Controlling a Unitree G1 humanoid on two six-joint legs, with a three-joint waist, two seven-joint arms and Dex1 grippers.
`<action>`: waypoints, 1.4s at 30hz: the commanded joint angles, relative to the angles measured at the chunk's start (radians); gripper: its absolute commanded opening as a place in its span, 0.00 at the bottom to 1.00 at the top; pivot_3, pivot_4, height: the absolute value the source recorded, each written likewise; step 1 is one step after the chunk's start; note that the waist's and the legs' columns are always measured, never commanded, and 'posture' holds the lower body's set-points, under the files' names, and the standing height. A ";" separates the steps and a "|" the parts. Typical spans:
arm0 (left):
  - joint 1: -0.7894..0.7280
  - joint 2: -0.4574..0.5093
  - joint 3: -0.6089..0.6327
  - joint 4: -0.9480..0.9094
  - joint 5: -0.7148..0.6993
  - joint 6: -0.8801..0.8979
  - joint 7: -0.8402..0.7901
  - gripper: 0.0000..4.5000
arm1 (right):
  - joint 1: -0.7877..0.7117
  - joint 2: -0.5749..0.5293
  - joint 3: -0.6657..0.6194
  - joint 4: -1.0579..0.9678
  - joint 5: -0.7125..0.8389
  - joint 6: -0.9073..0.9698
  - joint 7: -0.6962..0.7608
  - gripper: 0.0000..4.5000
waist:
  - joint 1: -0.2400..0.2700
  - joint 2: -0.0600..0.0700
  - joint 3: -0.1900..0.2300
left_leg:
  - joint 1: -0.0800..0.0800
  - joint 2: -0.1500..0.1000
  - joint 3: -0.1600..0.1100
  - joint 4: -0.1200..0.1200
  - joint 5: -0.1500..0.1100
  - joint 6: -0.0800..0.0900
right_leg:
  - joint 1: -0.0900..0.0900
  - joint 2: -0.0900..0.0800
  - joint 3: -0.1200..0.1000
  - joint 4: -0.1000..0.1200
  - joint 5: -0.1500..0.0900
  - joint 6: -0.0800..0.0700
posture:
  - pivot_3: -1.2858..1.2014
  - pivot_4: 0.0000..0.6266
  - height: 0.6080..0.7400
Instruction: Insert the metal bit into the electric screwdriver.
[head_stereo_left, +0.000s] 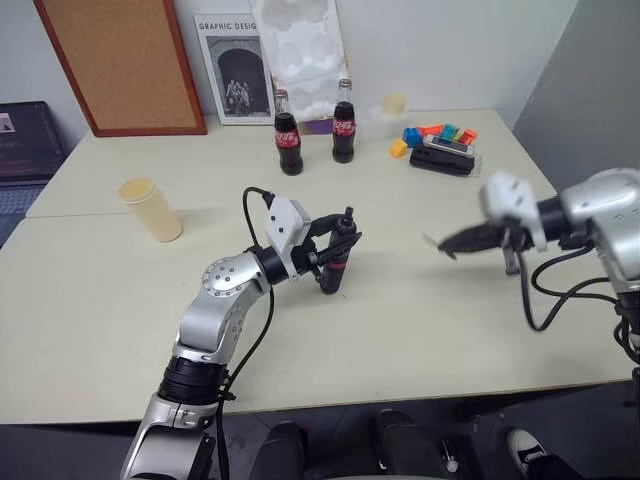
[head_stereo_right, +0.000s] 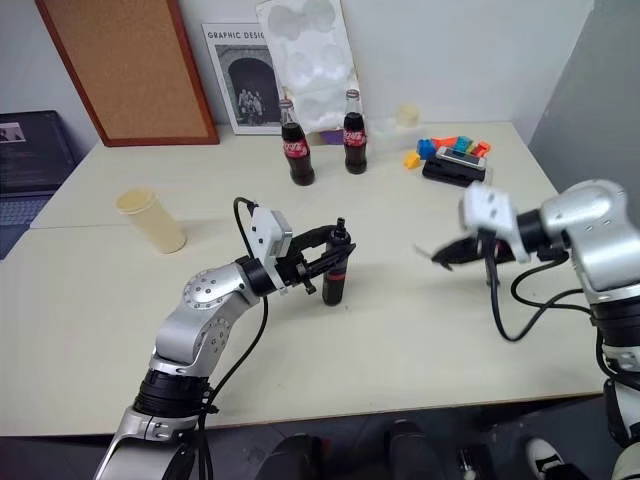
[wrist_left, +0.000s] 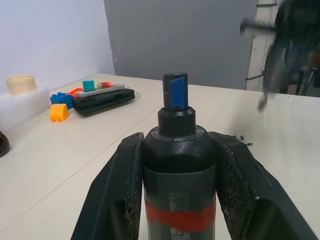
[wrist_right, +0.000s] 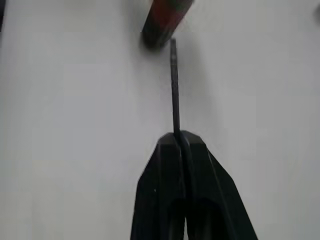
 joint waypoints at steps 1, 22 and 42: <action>0.020 0.031 0.004 0.035 0.004 0.033 -0.018 0.37 | -0.100 0.127 -0.317 -0.099 0.231 0.526 -0.269 0.01 | 0.005 0.000 0.000 | 0.000 -0.001 0.000 0.000 0.000 0.000 | 0.000 0.000 0.000 0.000 0.000 0.000 | 0.52 0.24 1.00; -0.015 0.039 -0.012 0.058 0.004 0.030 -0.045 0.37 | -0.098 0.597 -0.464 -0.463 0.344 0.636 -0.806 0.01 | 0.006 0.007 -0.004 | -0.018 0.000 0.000 -0.004 0.000 0.001 | -0.016 0.002 -0.002 -0.007 0.005 0.007 | 0.52 0.24 1.00; -0.020 0.029 -0.023 0.061 0.008 0.031 -0.037 0.37 | -0.010 0.530 -0.188 -0.404 0.380 0.315 -0.751 0.01 | 0.007 0.007 -0.004 | -0.018 0.000 0.001 -0.004 0.000 0.001 | -0.016 0.001 -0.002 -0.008 0.005 0.007 | 0.52 0.24 1.00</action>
